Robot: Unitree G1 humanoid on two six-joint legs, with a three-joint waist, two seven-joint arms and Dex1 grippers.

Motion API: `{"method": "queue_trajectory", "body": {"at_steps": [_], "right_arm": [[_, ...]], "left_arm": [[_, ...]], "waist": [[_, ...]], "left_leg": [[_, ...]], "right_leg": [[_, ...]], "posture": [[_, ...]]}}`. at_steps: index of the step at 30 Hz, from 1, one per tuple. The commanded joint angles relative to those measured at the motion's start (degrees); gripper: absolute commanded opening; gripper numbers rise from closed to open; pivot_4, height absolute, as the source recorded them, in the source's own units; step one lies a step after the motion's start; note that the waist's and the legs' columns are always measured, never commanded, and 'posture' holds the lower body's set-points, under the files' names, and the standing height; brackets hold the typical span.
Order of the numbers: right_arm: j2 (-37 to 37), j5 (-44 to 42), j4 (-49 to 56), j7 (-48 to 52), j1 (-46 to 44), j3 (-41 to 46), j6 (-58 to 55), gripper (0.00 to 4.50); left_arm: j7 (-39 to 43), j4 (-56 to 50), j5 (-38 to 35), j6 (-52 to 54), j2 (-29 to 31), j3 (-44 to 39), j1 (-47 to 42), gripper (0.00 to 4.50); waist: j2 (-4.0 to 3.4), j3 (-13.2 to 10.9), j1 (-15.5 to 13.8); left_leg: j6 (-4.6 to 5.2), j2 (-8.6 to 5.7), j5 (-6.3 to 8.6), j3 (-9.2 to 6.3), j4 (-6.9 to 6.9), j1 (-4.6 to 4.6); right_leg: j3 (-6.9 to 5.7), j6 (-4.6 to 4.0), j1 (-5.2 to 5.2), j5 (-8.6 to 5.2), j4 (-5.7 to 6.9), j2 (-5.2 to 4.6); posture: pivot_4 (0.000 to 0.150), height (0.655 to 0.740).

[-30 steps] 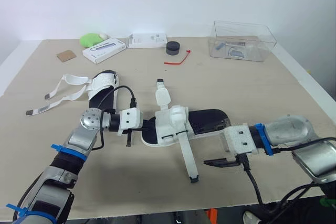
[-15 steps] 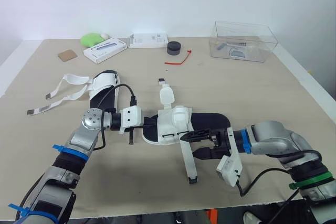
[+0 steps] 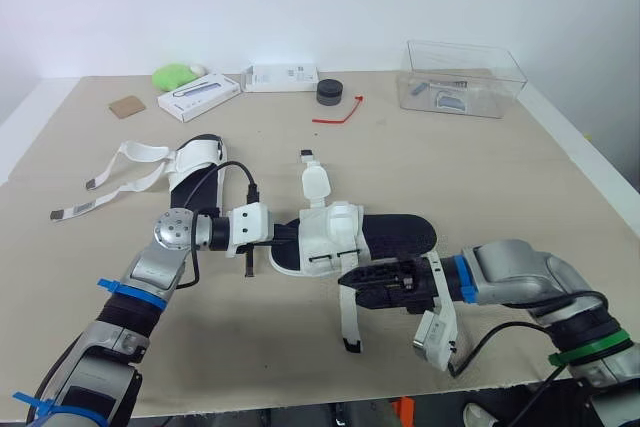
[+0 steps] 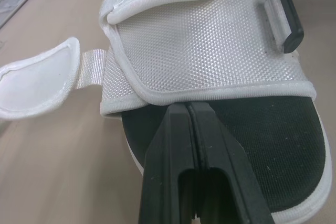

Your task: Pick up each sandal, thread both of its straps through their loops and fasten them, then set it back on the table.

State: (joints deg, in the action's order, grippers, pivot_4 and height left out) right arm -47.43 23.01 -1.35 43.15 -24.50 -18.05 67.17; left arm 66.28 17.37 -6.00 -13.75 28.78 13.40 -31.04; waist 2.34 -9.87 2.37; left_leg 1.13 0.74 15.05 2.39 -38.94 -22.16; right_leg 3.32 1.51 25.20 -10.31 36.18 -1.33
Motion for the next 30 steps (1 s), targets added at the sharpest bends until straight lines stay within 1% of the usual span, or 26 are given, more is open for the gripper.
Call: {"method": "queue_trajectory", "body": {"at_steps": [1,2,3,5,7,8,10,11,12,14,15,18,19,22,26,30], "right_arm": [[-1.3,-0.3,-0.5,-0.3,-0.4,-0.9,-0.9,0.79],[-1.5,-0.6,-0.4,-0.2,-0.4,-1.2,-1.2,0.31],[-1.8,-0.9,-0.3,0.0,-0.4,-1.6,-1.6,0.11],[-2.3,-1.8,-0.2,0.2,-0.2,-2.2,-2.3,0.11],[-3.0,-4.7,0.2,1.0,0.3,-3.1,-4.4,0.11],[-3.2,-11.5,1.7,2.2,1.6,-3.7,-9.6,0.11],[-3.6,-21.9,4.6,4.5,3.4,-4.4,-18.3,0.11],[-3.6,-27.4,7.0,6.0,3.9,-4.3,-24.7,0.11],[-3.6,-30.5,8.8,7.1,4.3,-4.1,-29.0,0.11],[-2.7,-42.6,14.8,7.0,4.1,-2.7,-46.2,0.11],[-2.3,-46.3,16.7,6.3,3.8,-2.1,-53.2,0.11],[-1.4,-52.8,20.1,5.4,3.1,-0.1,-67.1,0.11],[-0.7,-55.4,20.3,4.1,2.6,0.8,-72.5,0.11],[1.4,-59.9,20.0,0.6,0.9,3.2,-85.7,0.11],[3.9,-63.0,19.1,-2.5,-1.3,6.4,-97.6,0.11],[6.2,-62.7,17.2,-3.8,-3.3,9.0,-103.2,0.11]], "left_arm": [[-0.1,-1.4,0.0,0.2,0.5,-0.3,0.2,0.0],[-0.1,-1.5,0.0,0.2,0.5,-0.4,0.2,0.0],[-0.1,-1.5,0.0,0.3,0.5,-0.4,0.2,0.0],[-0.2,-1.5,0.0,0.4,0.5,-0.4,0.3,0.0],[-0.3,-1.5,0.1,0.4,0.5,-0.4,0.3,0.0],[-0.4,-1.5,0.1,0.4,0.5,-0.3,0.4,0.0],[-0.4,-1.4,0.1,0.4,0.4,-0.3,0.5,0.0],[-0.4,-1.3,0.2,0.3,0.4,-0.2,0.5,0.0],[-0.4,-1.2,0.2,0.3,0.4,-0.2,0.6,0.0],[-0.4,-1.1,0.2,0.2,0.5,-0.1,0.5,0.0],[-0.4,-1.0,0.2,0.2,0.5,-0.1,0.5,0.0],[-0.4,-0.9,0.3,0.2,0.4,0.0,0.4,0.0],[-0.4,-0.8,0.3,0.2,0.4,0.0,0.3,0.0],[-0.4,-0.9,0.3,0.2,0.3,0.1,0.4,0.0],[-0.4,-1.1,0.3,0.3,0.2,0.1,0.6,0.0],[-0.4,-1.7,0.2,0.5,0.2,0.1,0.9,0.0]], "waist": [[0.0,0.0,0.0],[0.0,0.0,0.0],[0.0,0.0,0.0],[0.0,0.0,0.0],[0.0,0.0,0.0],[0.0,0.0,0.0],[0.02,0.0,0.0],[0.01,0.0,0.0],[0.01,0.0,0.0],[0.01,0.0,0.0],[0.01,0.0,0.0],[0.01,0.0,-0.1],[0.01,0.0,-0.2],[0.01,0.0,-0.2],[0.01,0.0,-0.3],[0.01,0.0,-0.3]], "left_leg": [[0.0,0.0,0.0,0.02,0.0,0.0],[0.0,0.0,0.0,0.03,0.0,0.01],[0.0,0.0,0.0,0.04,0.0,0.02],[0.0,0.0,0.0,0.04,0.0,0.03],[0.0,0.0,0.0,0.04,0.0,0.04],[0.0,0.0,0.0,0.04,0.0,0.04],[0.0,0.02,0.0,0.01,0.0,0.04],[0.02,0.03,0.01,0.01,0.0,0.07],[0.02,0.03,0.01,0.0,0.0,0.07],[0.02,0.04,0.01,0.0,0.0,0.08],[0.02,0.05,0.0,0.0,-0.01,0.1],[0.03,0.09,-0.04,-0.03,-0.07,0.08],[0.04,0.09,-0.05,-0.05,-0.08,0.08],[0.04,0.11,-0.05,-0.07,-0.09,0.06],[0.04,0.11,-0.05,-0.08,-0.09,-0.01],[0.04,0.1,-0.04,-0.08,-0.09,-0.09]], "right_leg": [[0.02,0.0,0.0,0.0,0.0,0.0],[0.03,0.01,0.0,0.01,0.0,0.0],[0.05,0.01,0.0,0.01,0.0,0.0],[0.05,0.01,-0.01,0.01,0.0,0.0],[0.06,0.01,-0.01,0.01,0.0,0.0],[0.06,0.01,-0.01,0.01,0.0,-0.01],[0.05,-0.07,-0.04,0.04,0.0,-0.01],[0.05,-0.13,-0.06,0.06,0.0,0.0],[0.05,-0.34,-0.05,0.19,0.01,0.0],[0.07,-0.36,-0.06,0.24,0.02,0.0],[0.07,-0.33,-0.07,0.27,0.01,0.0],[0.01,-0.24,-0.08,0.28,0.01,0.02],[-0.03,-0.09,-0.08,0.2,0.01,0.02],[-0.06,-0.05,-0.08,0.16,0.01,0.03],[-0.07,-0.05,-0.03,0.16,0.01,0.04],[-0.07,-0.02,0.01,0.15,-0.01,0.03]], "posture": [[0.15,0.74],[0.15,0.74],[0.15,0.74],[0.15,0.74],[0.15,0.74],[0.15,0.74],[0.15,0.74],[0.15,0.74],[0.15,0.74],[0.15,0.74],[0.15,0.74],[0.15,0.74],[0.15,0.74],[0.15,0.74],[0.15,0.74],[0.15,0.74]]}}
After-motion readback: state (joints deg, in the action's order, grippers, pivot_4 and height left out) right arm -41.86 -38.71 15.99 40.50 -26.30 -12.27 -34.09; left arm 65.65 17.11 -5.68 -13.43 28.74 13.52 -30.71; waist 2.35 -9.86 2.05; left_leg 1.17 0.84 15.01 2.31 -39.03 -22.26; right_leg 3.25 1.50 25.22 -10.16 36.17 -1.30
